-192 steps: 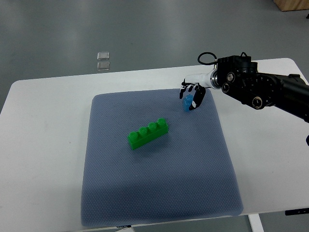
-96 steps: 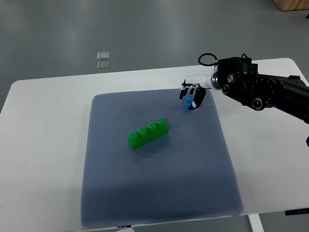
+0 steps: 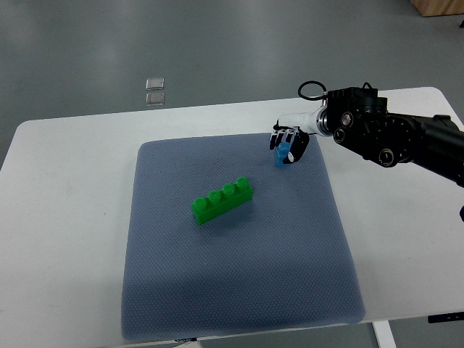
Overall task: Stack blue block on green block with right hand
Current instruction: 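Close the right hand's fingers around the blue block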
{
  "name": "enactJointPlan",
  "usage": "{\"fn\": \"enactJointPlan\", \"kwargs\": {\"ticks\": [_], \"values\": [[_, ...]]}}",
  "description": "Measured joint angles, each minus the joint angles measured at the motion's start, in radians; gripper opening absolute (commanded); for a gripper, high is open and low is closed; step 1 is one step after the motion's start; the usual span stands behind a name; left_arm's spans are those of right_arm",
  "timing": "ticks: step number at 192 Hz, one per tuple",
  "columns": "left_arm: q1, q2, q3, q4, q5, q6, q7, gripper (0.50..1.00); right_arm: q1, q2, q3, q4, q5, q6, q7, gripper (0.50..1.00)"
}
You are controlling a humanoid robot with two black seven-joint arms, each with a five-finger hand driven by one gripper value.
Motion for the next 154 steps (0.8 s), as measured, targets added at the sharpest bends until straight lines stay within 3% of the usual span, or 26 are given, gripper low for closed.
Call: {"fn": "enactJointPlan", "kwargs": {"ticks": [93,121,154], "values": [[0.001,0.000,0.000,0.000,0.000,0.000,0.000,1.000,-0.015,0.000,0.001,0.001,-0.005,-0.011,0.003,0.719],[0.001,0.000,0.000,0.000,0.000,0.000,0.000,1.000,-0.016,0.000,0.001,0.001,-0.008,-0.012,0.004,0.656],[0.001,0.000,0.000,0.000,0.000,0.000,0.000,1.000,-0.017,0.000,0.001,0.001,-0.021,-0.015,0.013,0.639]]}}
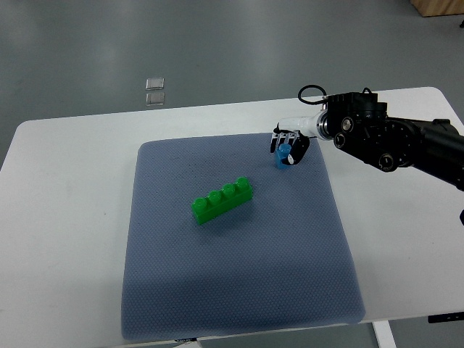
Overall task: Stack blue block on green block with right hand
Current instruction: 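Close the right hand's fingers around the blue block, then lift the blue block and carry it toward the green block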
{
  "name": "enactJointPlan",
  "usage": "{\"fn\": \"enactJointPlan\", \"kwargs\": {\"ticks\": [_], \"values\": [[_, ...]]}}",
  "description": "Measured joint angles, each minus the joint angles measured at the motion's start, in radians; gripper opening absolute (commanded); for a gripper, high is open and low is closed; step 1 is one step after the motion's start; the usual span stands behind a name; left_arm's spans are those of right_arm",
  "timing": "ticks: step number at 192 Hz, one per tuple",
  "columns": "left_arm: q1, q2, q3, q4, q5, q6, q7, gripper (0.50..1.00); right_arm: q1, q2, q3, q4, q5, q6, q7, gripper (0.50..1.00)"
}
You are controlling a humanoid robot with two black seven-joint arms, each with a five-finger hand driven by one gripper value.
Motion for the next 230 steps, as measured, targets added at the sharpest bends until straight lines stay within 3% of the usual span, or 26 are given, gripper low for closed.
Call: {"fn": "enactJointPlan", "kwargs": {"ticks": [14,114,211,230], "values": [[0.000,0.000,0.000,0.000,0.000,0.000,0.000,1.000,-0.003,0.000,-0.001,0.000,-0.004,-0.001,0.003,0.615],[0.000,0.000,0.000,0.000,0.000,0.000,-0.001,1.000,0.040,-0.017,0.003,0.067,-0.007,0.007,0.019,0.613],[0.001,0.000,0.000,0.001,0.000,0.000,-0.001,1.000,0.238,-0.151,0.002,0.326,0.027,0.073,0.041,0.613],[0.001,0.000,0.000,0.000,0.000,0.000,-0.001,1.000,0.273,-0.190,0.002,0.426,0.076,0.094,0.045,0.611]]}}
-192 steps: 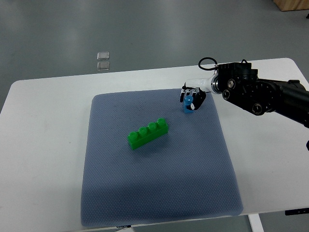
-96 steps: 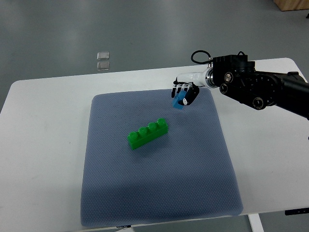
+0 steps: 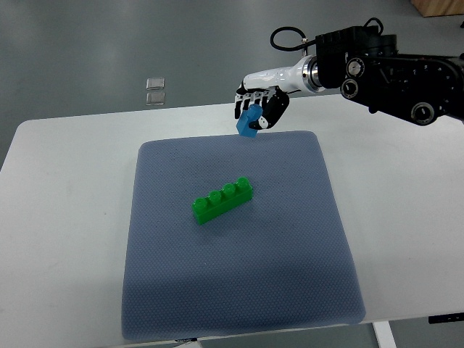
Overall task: Stack blue block on green block with right hand
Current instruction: 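Lift the blue block and carry it toward the green block, then lower the blue block onto the green block's studs and press down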
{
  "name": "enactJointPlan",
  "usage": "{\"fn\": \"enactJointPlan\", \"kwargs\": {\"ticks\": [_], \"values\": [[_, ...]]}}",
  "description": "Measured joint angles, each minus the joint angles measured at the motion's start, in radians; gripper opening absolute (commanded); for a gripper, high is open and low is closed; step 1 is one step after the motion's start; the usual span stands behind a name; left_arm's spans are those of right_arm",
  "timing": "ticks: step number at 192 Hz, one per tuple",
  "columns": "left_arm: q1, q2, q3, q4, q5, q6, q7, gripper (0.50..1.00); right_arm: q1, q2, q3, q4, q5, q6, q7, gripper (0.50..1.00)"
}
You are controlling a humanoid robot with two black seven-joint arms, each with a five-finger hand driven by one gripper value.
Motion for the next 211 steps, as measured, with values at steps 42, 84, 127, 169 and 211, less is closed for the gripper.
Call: {"fn": "enactJointPlan", "kwargs": {"ticks": [42,84,127,169,211], "values": [[-0.001,0.000,0.001,-0.018,0.000,-0.002,0.000,1.000,0.038,-0.006,-0.002,0.137,0.071,-0.012,0.019,0.611],[-0.001,0.000,0.002,-0.015,0.000,-0.002,0.000,1.000,0.039,0.072,-0.008,0.145,0.074,-0.092,0.052,0.613],[-0.001,0.000,-0.001,-0.018,0.000,-0.002,0.000,1.000,0.021,0.117,-0.074,0.140,0.035,-0.134,0.064,0.613],[-0.001,0.000,-0.001,-0.018,0.000,-0.002,0.000,1.000,-0.016,0.121,-0.096,0.123,-0.017,-0.141,0.065,0.613],[-0.001,0.000,0.000,-0.018,0.000,-0.001,0.001,1.000,-0.042,0.119,-0.112,0.088,-0.056,-0.150,0.054,0.615]]}}
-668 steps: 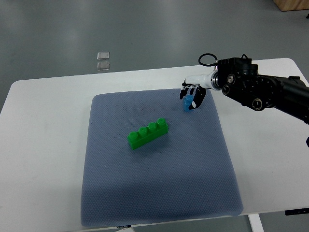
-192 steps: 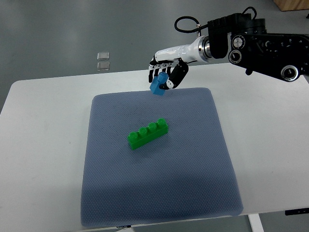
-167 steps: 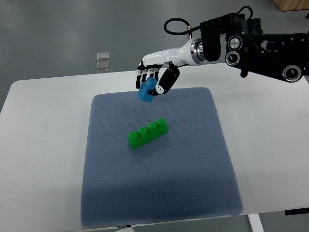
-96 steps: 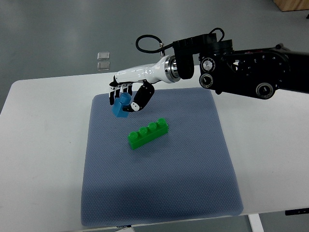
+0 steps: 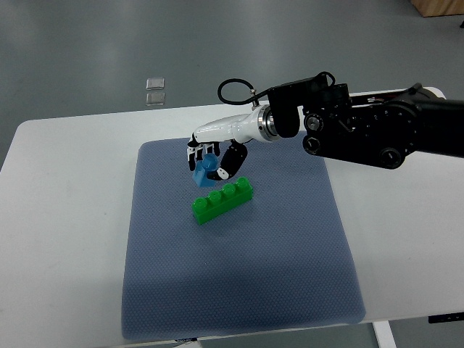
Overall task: Stack blue block on green block with right hand
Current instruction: 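Lower the blue block onto the green block's studs and press down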
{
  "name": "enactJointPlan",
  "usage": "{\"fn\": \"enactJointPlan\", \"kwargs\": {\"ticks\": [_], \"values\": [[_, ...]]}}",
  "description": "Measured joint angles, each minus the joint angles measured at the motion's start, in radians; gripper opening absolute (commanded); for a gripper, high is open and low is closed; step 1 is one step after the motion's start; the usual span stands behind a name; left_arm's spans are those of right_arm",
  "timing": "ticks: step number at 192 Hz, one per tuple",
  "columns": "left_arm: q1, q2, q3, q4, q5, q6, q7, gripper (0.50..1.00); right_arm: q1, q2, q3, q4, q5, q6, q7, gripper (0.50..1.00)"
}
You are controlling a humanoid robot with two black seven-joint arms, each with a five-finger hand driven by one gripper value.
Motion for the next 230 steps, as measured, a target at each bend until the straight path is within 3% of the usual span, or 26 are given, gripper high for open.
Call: {"fn": "enactJointPlan", "kwargs": {"ticks": [230], "values": [[0.002,0.000,0.000,0.010,0.000,0.001,0.000,1.000,-0.087,-0.016,-0.012,-0.035,-0.075,-0.039,-0.002,0.619]]}}
